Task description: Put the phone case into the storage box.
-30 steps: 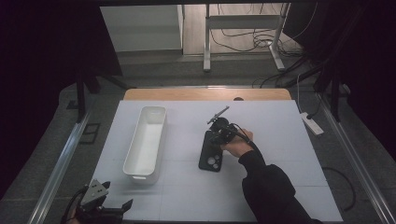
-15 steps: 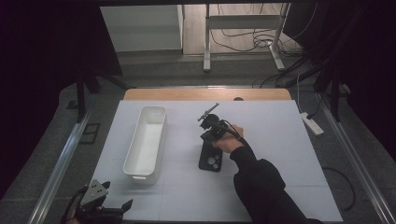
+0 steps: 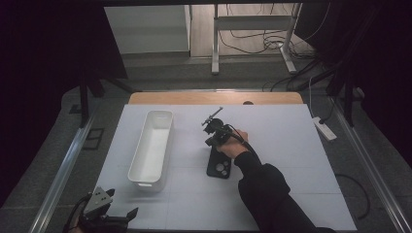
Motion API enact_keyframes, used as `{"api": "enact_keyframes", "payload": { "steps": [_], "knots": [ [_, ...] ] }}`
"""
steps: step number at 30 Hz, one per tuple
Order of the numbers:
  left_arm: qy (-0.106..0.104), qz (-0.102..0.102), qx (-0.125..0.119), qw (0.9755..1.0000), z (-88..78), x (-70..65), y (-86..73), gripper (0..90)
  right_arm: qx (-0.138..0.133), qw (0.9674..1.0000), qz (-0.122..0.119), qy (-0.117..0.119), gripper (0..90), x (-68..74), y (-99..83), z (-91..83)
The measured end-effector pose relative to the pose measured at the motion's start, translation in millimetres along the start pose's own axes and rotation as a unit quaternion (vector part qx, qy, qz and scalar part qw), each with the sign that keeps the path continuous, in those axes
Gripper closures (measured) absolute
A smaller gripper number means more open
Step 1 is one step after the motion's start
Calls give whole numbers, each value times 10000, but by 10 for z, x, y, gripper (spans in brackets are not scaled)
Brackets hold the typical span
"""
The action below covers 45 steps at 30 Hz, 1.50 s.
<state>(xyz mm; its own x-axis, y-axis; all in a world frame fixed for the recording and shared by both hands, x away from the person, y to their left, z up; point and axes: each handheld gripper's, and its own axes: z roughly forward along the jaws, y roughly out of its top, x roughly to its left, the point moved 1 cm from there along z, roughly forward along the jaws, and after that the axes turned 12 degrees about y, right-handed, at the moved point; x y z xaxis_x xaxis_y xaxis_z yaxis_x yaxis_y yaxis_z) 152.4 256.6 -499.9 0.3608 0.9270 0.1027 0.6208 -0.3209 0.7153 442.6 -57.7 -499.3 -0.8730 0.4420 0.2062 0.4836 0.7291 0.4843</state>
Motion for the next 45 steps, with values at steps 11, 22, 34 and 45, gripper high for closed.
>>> {"api": "enact_keyframes", "payload": {
  "steps": [11,22,34,45],
  "knots": [
    [0,9,3,10000,1,-2,0,10,133,9999,-42,-94,900,-58,-40,150],
    [-5,18,9,10000,1,-3,0,10,167,9997,48,-151,900,-125,-78,143],
    [0,41,23,10000,3,-9,2,10,114,9995,216,-182,900,-218,-176,59],
    [2,56,31,10000,4,-10,3,10,61,9992,342,-170,900,-270,-250,-2]
  ]
}}
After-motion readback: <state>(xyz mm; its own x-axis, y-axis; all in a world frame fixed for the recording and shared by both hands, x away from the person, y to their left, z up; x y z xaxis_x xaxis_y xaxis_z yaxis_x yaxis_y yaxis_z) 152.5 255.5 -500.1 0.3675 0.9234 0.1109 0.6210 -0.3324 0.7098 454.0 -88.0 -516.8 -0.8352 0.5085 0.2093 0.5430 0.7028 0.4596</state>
